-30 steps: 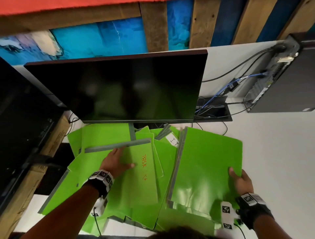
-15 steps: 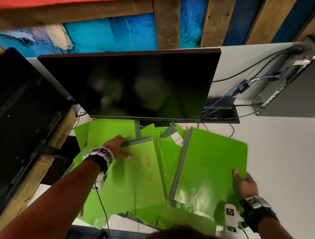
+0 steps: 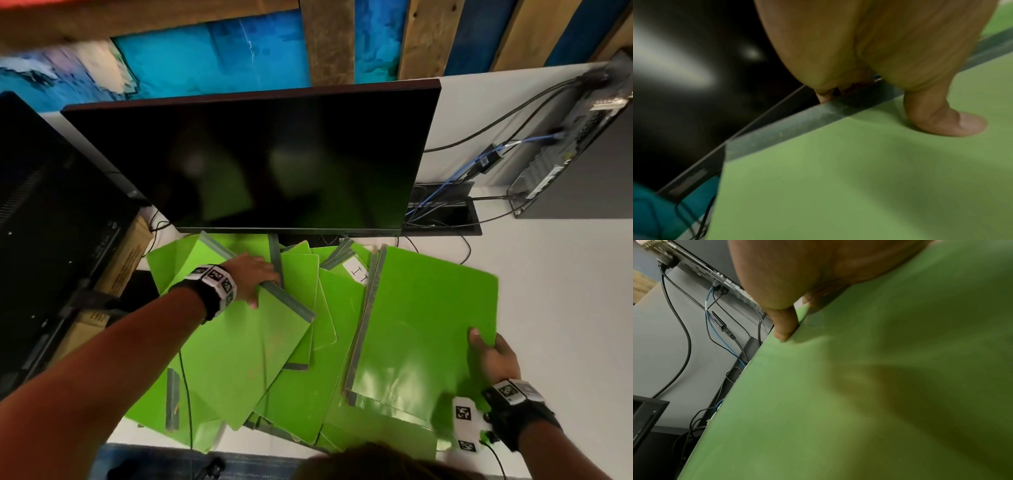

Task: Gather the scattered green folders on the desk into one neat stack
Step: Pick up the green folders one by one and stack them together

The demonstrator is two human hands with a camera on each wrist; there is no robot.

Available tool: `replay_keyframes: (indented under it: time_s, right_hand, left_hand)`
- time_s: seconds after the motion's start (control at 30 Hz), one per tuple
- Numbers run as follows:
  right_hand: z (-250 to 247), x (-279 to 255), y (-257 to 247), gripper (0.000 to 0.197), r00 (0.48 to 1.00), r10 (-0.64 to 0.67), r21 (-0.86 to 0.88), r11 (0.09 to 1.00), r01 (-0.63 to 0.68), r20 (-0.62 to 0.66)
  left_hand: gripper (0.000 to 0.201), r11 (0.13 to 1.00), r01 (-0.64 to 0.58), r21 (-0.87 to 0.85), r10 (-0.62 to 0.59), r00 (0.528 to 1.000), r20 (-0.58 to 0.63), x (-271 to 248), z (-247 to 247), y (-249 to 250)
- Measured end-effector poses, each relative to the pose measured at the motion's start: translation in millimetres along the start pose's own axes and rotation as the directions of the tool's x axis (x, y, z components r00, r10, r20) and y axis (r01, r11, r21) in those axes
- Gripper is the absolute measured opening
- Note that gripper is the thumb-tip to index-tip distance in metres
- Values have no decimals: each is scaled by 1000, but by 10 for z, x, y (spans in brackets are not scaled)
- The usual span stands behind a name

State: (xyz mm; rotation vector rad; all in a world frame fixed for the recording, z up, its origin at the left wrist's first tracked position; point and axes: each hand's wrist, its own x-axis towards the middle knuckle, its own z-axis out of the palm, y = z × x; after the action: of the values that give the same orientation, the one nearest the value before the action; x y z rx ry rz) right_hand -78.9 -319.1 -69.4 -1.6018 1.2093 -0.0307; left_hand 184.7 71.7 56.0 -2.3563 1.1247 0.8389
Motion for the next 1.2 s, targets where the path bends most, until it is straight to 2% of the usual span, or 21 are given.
replay_keyframes:
  time_s: [0.17,0.27,0.4,0.53,0.73,0.83,0.93,1.0,1.1,1.2]
  right_hand:
    - [7,14,21,34,1000,17,27,999,-17,3]
    - [19,23,44,37,1000,27,30,999,-27,-8]
    - [36,40,68,40,999,36,46,998,-36,0]
    - [32,46,45,38,999,34,55,998,-35,4]
    - [11,5,30,36,999,28,58,998,-29,20]
    - [-14,-38,30,35,999,22,50,999,-23,31]
    - [-21,-51,64,36,999,9,56,998,-12,45]
    - [-30,-23,114,38,999,12,71,997,-15,46]
    - [-33,-26,126,39,998,-1,52,999,-3,60]
    - [-43,-77,80,42,998,-17,37,999,15,60]
  left_hand:
    - [99,977,-161,137,144,982,125,184,7,158]
    - [96,931,-221,290,185,972,145,232,42,187]
    - [97,849,-261,459,174,959,224,297,12,271]
    - [96,869,-267,417,164,950,266,293,-189,318]
    - [77,950,-178,255,86,938,335,64,-449,381]
    - [62,987,-125,96,98,965,242,-116,-504,399]
    - [44,986,-109,-128,128,980,154,-327,-614,403]
    - [38,945,-100,-311,131,988,82,-470,-768,428]
    - [45,852,-98,-515,49,993,-107,-663,-1059,428]
    - [42,743,-130,-657,-100,948,-301,-740,-1212,415]
